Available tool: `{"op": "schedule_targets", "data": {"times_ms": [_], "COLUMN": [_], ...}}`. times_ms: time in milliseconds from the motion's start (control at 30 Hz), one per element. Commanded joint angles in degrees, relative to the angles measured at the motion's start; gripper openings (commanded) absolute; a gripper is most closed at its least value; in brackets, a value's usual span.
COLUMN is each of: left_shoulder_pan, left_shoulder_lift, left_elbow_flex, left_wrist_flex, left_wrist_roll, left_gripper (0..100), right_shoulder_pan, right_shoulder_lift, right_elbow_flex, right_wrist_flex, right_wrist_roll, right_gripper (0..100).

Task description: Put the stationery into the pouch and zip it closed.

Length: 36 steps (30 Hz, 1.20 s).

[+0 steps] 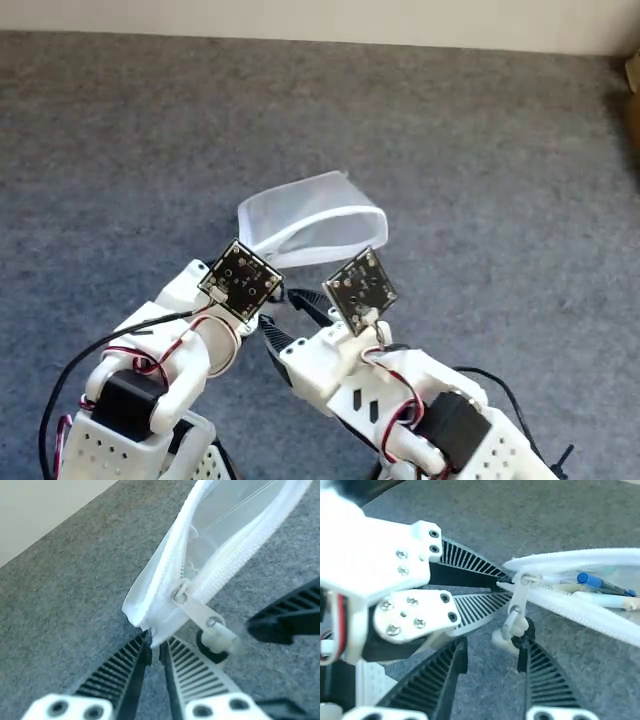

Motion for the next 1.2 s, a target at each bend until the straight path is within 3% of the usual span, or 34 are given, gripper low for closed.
{"op": "schedule_targets", "data": {"times_ms": [0, 133, 333, 600, 767, 967, 1167], "left_shoulder_pan": [-0.2, -0.2, -0.2, -0.2, -0.2, -0.2, -0.2], "left_shoulder_lift": [-0.5, -0.6, -0.7, -0.7, -0.7, -0.6, -0.5], "left_elbow_flex": [0.1, 0.1, 0.1, 0.1, 0.1, 0.1, 0.1], "left_wrist_flex": [-1.2, -1.2, -1.2, -1.2, -1.2, -1.2, -1.2], "left_wrist_roll": [0.9, 0.9, 0.9, 0.9, 0.9, 0.9, 0.9], "left_gripper": [1, 1, 1, 1, 1, 1, 1], "right_shoulder_pan": [-0.4, 0.0, 5.2, 5.7, 5.8, 11.9, 16.3], "right_shoulder_lift": [1.5, 1.5, 1.5, 1.5, 1.4, 1.2, 1.1], "right_elbow_flex": [2.9, 6.8, 7.0, 7.5, 7.1, 7.0, -1.1], "right_wrist_flex": [-7.7, -13.5, -14.0, -18.5, -18.9, -18.2, -7.0], "right_wrist_roll": [0.7, 0.8, 0.8, 0.7, 0.8, 0.8, 0.8], "right_gripper": [15.6, 15.6, 15.6, 15.1, 3.8, 0.5, 0.5]}}
